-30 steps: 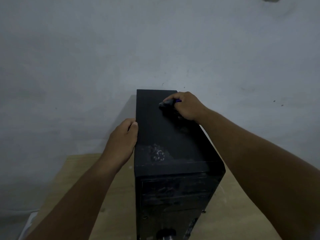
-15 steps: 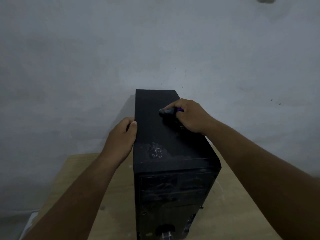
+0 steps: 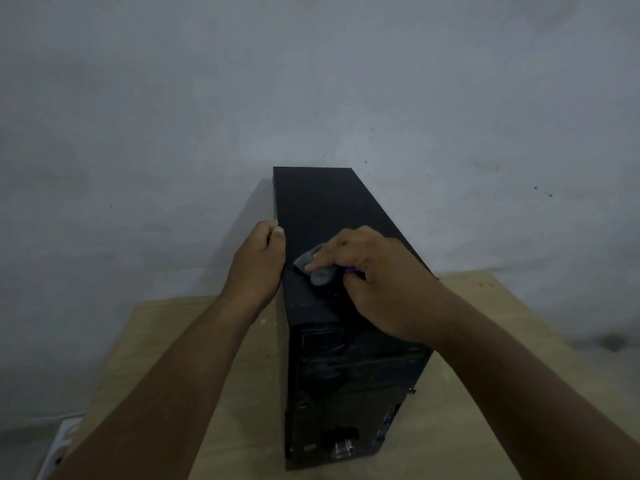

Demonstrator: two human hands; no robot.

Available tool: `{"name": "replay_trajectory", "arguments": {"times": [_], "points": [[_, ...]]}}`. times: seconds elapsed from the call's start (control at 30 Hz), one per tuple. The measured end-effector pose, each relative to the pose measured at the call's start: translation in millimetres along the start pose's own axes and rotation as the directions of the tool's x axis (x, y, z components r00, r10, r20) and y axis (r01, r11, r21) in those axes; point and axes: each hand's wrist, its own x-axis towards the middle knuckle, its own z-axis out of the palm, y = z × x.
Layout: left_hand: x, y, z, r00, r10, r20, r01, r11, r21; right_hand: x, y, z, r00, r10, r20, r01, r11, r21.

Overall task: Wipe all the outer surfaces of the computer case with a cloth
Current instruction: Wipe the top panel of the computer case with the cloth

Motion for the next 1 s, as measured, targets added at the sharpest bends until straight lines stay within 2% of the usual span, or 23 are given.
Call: {"name": "replay_trajectory", "arguments": {"times": [0.3, 0.43, 0.5, 0.57, 0.63, 0.7, 0.8, 0.9, 1.0], "points": [[6.7, 0.2, -2.6, 0.998, 0.038, 0.044, -0.042, 0.995, 0.086, -25.1, -4.6, -15.6, 0.993, -0.021, 0.120, -0.015, 0.956, 0.293], [5.4, 0.6, -1.2, 0.996, 0.063, 0.065, -0.068, 0.995, 0.075, -13.0, 2.9, -24.8, 0.985, 0.056, 0.163, -0.115, 0.918, 0.380], [6.1, 0.0, -1.5, 0.995, 0.073, 0.065, -0.078, 0.995, 0.070, -3.0, 3.7, -20.9, 0.984, 0.129, 0.126, -0.167, 0.916, 0.364], [7.2, -1.1, -2.0, 0.994, 0.088, 0.067, -0.092, 0.994, 0.054, 6.0, -0.4, -13.0, 0.985, 0.154, 0.076, -0.169, 0.949, 0.265], [8.4, -3.3, -3.1, 0.992, 0.111, 0.061, -0.114, 0.993, 0.034, 11.5, -6.2, -2.7, 0.992, 0.106, 0.062, -0.112, 0.990, 0.090], [8.9, -5.1, -3.6, 0.991, 0.117, 0.067, -0.118, 0.993, 0.007, 11.5, -10.4, 3.7, 0.997, 0.061, 0.040, -0.061, 0.998, 0.000], [8.1, -6.6, -3.6, 0.991, 0.110, 0.078, -0.108, 0.994, -0.029, 3.2, -16.1, 8.9, 1.000, 0.007, -0.009, -0.008, 1.000, -0.020], [6.5, -8.4, -3.1, 0.993, 0.091, 0.080, -0.086, 0.994, -0.073, -13.2, -21.1, 10.9, 0.996, -0.092, 0.010, 0.092, 0.996, 0.012], [7.1, -9.6, -1.5, 0.994, 0.070, 0.089, -0.063, 0.995, -0.077, -19.8, -21.4, 5.9, 0.995, -0.096, 0.013, 0.095, 0.994, 0.060]]}}
